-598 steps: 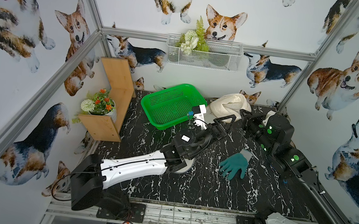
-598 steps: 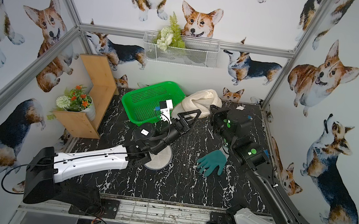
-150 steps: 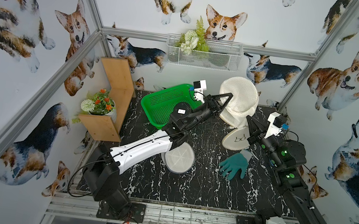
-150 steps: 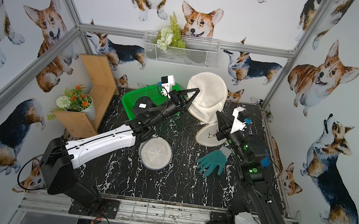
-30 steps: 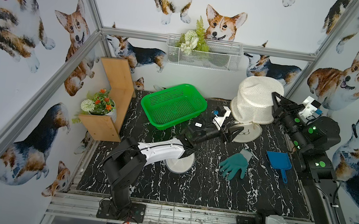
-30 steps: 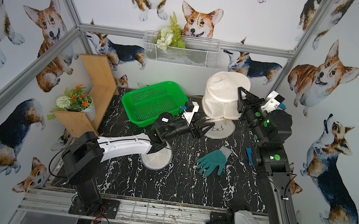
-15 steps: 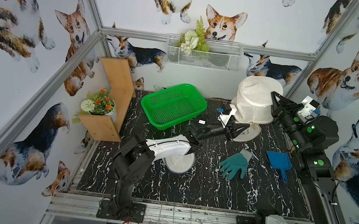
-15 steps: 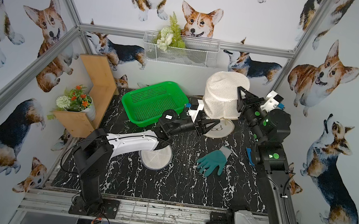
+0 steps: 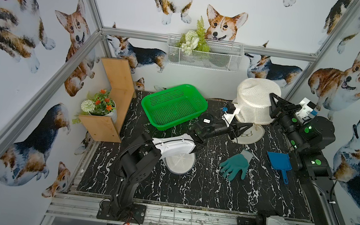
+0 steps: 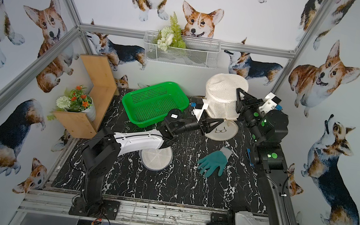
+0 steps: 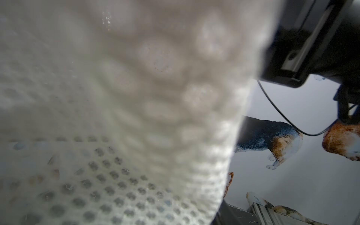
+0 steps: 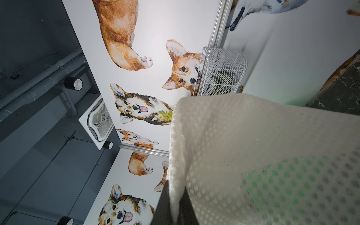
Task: Turn the laundry bag inside out
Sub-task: Turn over the laundry bag.
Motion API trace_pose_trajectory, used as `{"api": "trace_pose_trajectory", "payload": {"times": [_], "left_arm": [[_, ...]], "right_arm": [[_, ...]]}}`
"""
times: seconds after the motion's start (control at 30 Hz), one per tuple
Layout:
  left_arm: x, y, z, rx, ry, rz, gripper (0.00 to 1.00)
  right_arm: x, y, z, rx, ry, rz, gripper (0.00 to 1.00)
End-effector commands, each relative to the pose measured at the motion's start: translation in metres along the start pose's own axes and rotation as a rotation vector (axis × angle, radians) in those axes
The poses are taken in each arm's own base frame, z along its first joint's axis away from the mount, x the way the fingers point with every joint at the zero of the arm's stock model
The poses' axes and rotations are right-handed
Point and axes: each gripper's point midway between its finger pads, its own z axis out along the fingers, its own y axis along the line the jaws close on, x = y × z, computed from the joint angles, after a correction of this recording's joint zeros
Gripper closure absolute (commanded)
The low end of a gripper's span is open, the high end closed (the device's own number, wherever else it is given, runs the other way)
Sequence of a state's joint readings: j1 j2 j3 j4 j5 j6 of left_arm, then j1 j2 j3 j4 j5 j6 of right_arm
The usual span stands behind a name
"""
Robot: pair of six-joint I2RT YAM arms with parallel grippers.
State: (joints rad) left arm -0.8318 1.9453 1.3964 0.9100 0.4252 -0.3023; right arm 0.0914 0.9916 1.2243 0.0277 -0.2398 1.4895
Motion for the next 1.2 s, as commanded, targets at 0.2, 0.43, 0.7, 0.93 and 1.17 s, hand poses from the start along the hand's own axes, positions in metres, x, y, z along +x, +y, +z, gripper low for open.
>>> {"api": "trace_pose_trajectory", "payload": {"times": [0.2, 0.43, 0.7, 0.93, 1.17], "left_arm": [[0.000, -0.004, 0.008, 0.041, 0.017, -0.022, 0.97], [-0.002, -0.023, -0.025, 0.080, 0.093, -0.166, 1.00], [0.021, -0.039, -0.049, 0.078, 0.259, -0.440, 1.00], [0.017, -0.020, -0.044, 0.004, 0.256, -0.631, 1.00], [0.016, -0.003, -0.039, -0.071, 0.227, -0.787, 1.00]], "right_arm": [[-0.003, 0.014, 0.001, -0.056, -0.015, -0.016, 1.00], [0.003, -0.030, 0.014, 0.096, 0.033, -0.083, 1.00], [0.019, -0.102, 0.014, 0.260, 0.134, -0.164, 0.61], [0.008, -0.135, -0.018, 0.508, 0.190, -0.584, 0.30], [-0.008, -0.152, -0.059, 0.720, 0.277, -0.919, 0.29]]}}
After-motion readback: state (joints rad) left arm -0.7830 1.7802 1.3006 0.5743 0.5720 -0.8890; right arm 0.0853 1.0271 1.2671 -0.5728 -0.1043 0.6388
